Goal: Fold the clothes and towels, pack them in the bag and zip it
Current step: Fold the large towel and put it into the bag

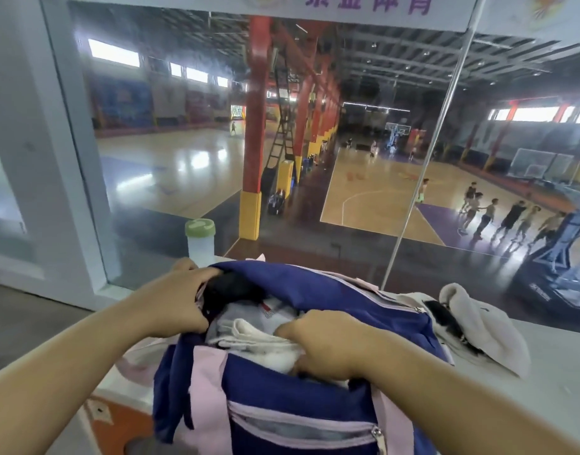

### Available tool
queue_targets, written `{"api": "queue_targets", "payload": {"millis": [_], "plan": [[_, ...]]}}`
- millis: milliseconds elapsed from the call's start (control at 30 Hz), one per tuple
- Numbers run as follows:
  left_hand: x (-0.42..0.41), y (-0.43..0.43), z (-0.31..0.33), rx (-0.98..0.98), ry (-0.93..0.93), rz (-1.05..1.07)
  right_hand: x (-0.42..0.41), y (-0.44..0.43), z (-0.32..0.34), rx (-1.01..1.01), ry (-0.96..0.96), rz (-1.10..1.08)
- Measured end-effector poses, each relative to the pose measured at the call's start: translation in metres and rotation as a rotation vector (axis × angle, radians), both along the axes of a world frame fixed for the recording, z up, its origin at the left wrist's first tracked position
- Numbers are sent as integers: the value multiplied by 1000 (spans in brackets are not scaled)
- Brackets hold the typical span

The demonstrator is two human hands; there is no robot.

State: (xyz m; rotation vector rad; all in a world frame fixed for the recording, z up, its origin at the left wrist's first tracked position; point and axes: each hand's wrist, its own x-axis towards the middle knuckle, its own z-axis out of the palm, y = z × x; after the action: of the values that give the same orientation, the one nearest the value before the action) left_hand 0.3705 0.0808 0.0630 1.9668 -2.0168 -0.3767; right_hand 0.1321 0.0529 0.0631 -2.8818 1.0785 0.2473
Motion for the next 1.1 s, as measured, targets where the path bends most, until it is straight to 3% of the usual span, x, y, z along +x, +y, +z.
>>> {"api": "queue_targets", "payload": {"millis": [133, 233, 300, 367, 433, 533, 700, 867, 967, 1100], "plan": [[-1, -1, -4, -34, 29, -23, 21, -6, -21, -208, -107, -20], [3, 0, -10, -48, 73, -32, 28, -2, -23, -203, -108, 13], [6, 0, -13, -72, 97, -36, 26, -1, -19, -312, -284, 43], [7, 0, -17, -113, 132, -30, 22, -4, -21, -525, -448, 169], [8, -1, -20, -174, 154, -24, 18, -8, -31, -597, -430, 337], [8, -1, -24, -231, 149, -33, 21, -11, -45, -445, -292, 350], [8, 2, -28, -246, 133, -26, 33, -20, -43, -116, -141, 84], [-1, 6, -30, -343, -57, -6, 38, -27, -40, 82, 143, 16], [-11, 8, -26, -409, -57, -30, 34, -26, -45, 90, 134, 75], [-27, 10, -16, -485, -51, -89, 15, -17, -30, 69, -76, 77]]}}
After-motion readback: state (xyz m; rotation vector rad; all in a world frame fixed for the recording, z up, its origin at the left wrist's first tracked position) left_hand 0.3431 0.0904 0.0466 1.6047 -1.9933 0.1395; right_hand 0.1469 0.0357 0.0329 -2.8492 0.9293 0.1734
